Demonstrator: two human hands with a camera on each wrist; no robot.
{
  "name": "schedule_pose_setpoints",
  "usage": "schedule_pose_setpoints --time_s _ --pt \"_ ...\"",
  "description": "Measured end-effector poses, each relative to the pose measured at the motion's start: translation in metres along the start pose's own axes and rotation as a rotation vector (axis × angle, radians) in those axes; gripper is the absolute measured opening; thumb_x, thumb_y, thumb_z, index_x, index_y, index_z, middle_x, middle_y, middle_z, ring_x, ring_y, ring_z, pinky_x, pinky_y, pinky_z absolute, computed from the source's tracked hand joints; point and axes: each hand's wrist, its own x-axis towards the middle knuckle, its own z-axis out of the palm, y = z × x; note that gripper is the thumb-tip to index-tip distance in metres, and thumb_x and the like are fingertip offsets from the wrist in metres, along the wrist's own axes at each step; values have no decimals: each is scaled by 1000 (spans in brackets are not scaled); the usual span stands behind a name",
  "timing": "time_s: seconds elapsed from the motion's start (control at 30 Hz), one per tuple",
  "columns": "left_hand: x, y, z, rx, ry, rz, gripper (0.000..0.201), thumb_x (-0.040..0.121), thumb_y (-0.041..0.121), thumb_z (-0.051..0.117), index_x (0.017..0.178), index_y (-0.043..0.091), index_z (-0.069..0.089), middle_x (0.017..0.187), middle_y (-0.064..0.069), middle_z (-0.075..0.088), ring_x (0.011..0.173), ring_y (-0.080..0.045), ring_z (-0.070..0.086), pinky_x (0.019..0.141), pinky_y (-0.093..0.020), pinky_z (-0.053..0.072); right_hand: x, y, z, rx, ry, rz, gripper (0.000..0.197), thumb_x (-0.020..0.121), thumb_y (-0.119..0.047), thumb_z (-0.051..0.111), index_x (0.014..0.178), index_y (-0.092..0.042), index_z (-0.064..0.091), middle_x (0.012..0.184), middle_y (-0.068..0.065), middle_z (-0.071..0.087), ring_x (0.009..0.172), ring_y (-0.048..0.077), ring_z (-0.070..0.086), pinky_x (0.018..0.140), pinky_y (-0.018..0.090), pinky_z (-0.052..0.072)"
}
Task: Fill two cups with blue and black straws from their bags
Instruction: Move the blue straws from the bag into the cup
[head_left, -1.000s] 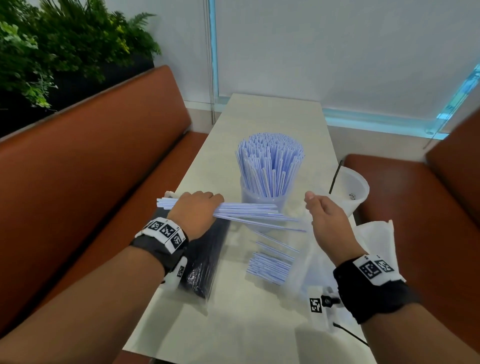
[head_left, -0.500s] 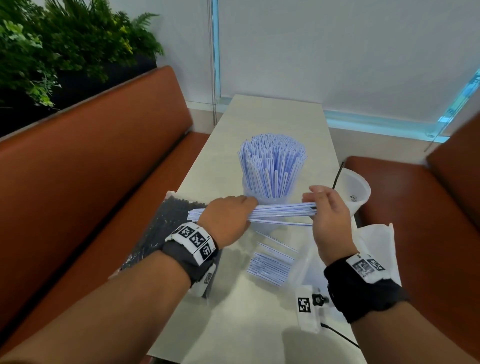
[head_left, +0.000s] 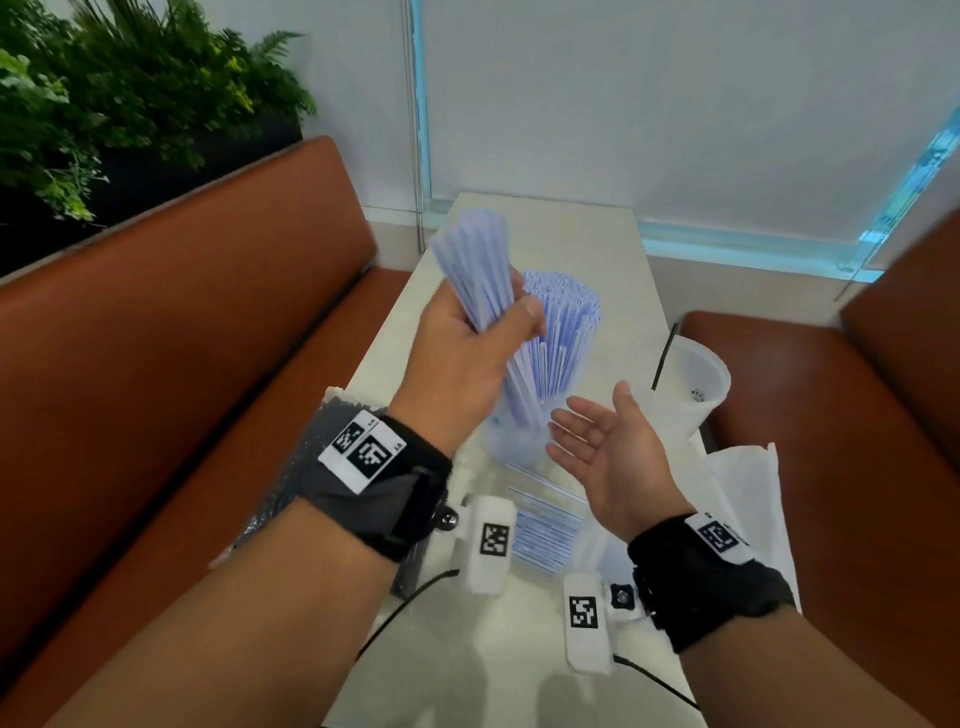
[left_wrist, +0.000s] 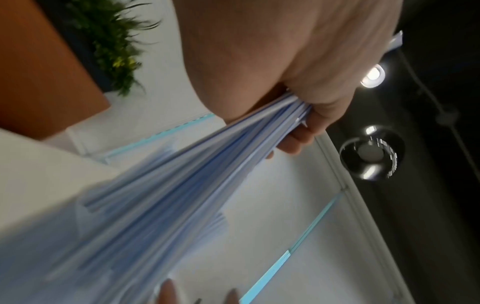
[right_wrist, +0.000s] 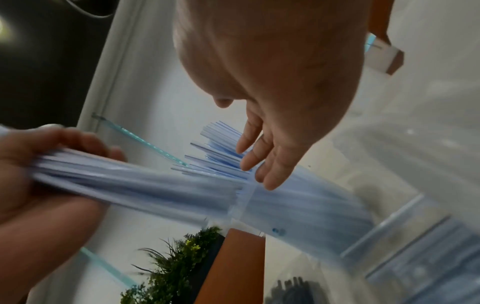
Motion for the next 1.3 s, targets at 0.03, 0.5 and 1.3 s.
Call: schedule_pose_setpoints --time_s 0.03,0.5,1.3 --pt "2 1 4 -95 42 4 16 90 11 67 85 26 63 76 -8 65 74 -25 66 75 -33 55 -2 1 3 40 -7 24 66 97 -64 46 118 -4 67 116 17 72 99 30 74 91 46 57" --pt "-6 -19 24 -343 140 -265 18 92 -3 57 96 14 53 70 -8 60 66 -29 58 70 -39 53 -11 5 7 -292 -172 -193 43 100 -50 52 114 -15 72 108 1 75 108 18 69 91 41 58" --pt "71 -4 -4 -108 120 -296 13 97 2 57 94 14 53 70 -3 57 65 -19 60 67 -36 53 42 -13 10 -1716 -49 -512 27 98 -52 43 116 -33 51 90 -8 61 79 20 54 65 33 39"
